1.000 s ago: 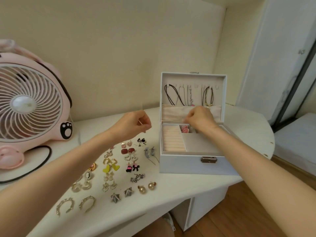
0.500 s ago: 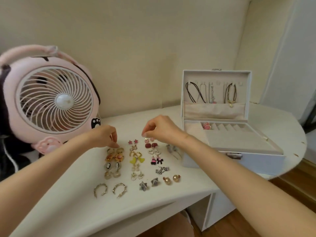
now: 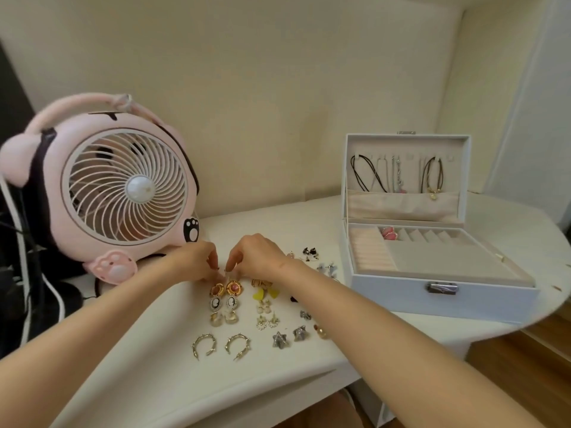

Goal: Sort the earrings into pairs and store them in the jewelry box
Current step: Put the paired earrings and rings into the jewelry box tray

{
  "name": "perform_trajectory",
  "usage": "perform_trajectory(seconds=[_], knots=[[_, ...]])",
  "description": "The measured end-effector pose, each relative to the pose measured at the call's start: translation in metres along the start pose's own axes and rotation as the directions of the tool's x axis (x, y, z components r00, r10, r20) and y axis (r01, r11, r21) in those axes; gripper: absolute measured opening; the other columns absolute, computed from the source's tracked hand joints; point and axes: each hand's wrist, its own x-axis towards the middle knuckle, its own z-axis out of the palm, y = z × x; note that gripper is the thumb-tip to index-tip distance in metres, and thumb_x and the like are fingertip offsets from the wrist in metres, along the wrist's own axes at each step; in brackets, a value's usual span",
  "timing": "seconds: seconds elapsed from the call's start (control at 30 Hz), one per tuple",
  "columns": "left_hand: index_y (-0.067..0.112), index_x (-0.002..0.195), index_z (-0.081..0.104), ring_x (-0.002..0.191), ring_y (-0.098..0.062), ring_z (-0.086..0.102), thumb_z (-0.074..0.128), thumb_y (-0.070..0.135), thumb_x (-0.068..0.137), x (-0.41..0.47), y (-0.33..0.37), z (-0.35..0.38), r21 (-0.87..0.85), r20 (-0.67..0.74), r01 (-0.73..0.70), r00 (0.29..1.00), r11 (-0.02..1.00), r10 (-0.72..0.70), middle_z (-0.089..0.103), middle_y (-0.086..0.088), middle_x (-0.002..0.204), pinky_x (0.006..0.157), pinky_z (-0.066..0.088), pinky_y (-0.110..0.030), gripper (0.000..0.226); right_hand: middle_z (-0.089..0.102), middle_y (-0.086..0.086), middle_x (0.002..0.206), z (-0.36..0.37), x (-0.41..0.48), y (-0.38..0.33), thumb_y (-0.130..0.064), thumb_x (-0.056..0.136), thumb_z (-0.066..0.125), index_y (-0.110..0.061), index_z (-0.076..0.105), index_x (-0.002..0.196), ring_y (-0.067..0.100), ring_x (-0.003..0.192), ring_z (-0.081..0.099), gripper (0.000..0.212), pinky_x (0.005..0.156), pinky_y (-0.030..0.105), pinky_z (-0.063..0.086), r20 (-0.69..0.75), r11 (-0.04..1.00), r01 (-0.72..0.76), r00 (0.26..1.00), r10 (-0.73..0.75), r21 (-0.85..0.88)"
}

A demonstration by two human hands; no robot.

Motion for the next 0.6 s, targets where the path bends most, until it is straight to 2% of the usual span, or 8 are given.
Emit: perform_trajectory(seconds=[0.17,0.27,0.33,0.4,0.47,0.53,0.6], knots=[[0.016,0.087,0.054,0.067,-0.005,0.047,0.074,0.026,0.076,0.002,0.001,0.003,-0.039,-0.086,-0.061,0.995,0.997,0.058,0.053,0.006,0.079,0.051,0.035,-0.015,0.025,0.070,0.006,0.096,0.006,0.001,0.002,-0.003,0.078,0.066,-0.014,0.074,0.084,0.025,0.090,0.063,0.015,0.079,0.036,0.053,-0.043,0.999,0.016,0.999,-0.014,0.033],[0.014,0.079,0.054,0.061,-0.005,0.056,0.074,0.019,0.077,0.006,0.000,0.002,-0.181,-0.151,-0.136,0.983,0.974,0.109,0.061,0.000,0.075,0.048,0.040,-0.010,0.021,0.069,0.004,0.093,0.000,0.001,0.006,-0.003,0.080,0.063,-0.014,0.069,0.078,0.022,0.090,0.062,0.012,0.079,0.034,0.052,-0.098,0.997,0.014,0.995,-0.006,0.082],[0.014,0.078,0.056,0.062,-0.010,0.062,0.073,0.018,0.077,0.006,0.003,-0.001,-0.243,-0.236,-0.202,0.961,0.949,0.144,0.066,-0.004,0.075,0.057,0.047,-0.020,0.018,0.065,0.000,0.083,-0.011,-0.002,0.009,-0.003,0.079,0.065,-0.016,0.062,0.068,0.018,0.082,0.061,0.017,0.074,0.030,0.049,-0.138,0.987,0.006,0.990,0.017,0.161],[0.013,0.081,0.060,0.064,-0.011,0.063,0.071,0.020,0.079,0.005,0.012,-0.005,-0.273,-0.336,-0.279,0.924,0.921,0.180,0.067,-0.003,0.075,0.064,0.049,-0.028,0.013,0.061,-0.003,0.074,-0.027,-0.011,0.013,-0.001,0.078,0.066,-0.017,0.057,0.064,0.015,0.071,0.062,0.024,0.062,0.022,0.048,-0.183,0.965,-0.013,0.981,0.062,0.261],[0.015,0.083,0.063,0.063,-0.007,0.064,0.068,0.022,0.082,0.002,0.026,-0.008,-0.296,-0.419,-0.357,0.882,0.886,0.215,0.067,0.002,0.075,0.062,0.050,-0.024,0.009,0.062,-0.001,0.070,-0.047,-0.024,0.020,-0.001,0.078,0.068,-0.013,0.060,0.069,0.011,0.061,0.063,0.017,0.049,0.015,0.046,-0.217,0.934,-0.024,0.970,0.108,0.355],[0.016,0.084,0.064,0.060,-0.004,0.064,0.066,0.021,0.084,-0.001,0.045,-0.011,-0.346,-0.467,-0.429,0.850,0.834,0.244,0.068,0.003,0.075,0.055,0.049,-0.016,0.005,0.064,0.001,0.068,-0.069,-0.039,0.030,0.000,0.077,0.070,-0.007,0.065,0.079,0.010,0.056,0.062,0.009,0.051,0.017,0.049,-0.245,0.906,-0.025,0.959,0.141,0.423],[0.015,0.085,0.065,0.062,-0.005,0.066,0.065,0.017,0.085,-0.001,0.068,-0.010,-0.420,-0.481,-0.488,0.835,0.765,0.268,0.069,-0.001,0.077,0.053,0.049,-0.013,0.002,0.063,0.002,0.067,-0.092,-0.054,0.045,0.003,0.077,0.070,-0.004,0.068,0.089,0.012,0.056,0.061,0.014,0.052,0.017,0.049,-0.265,0.885,-0.044,0.946,0.185,0.463]])
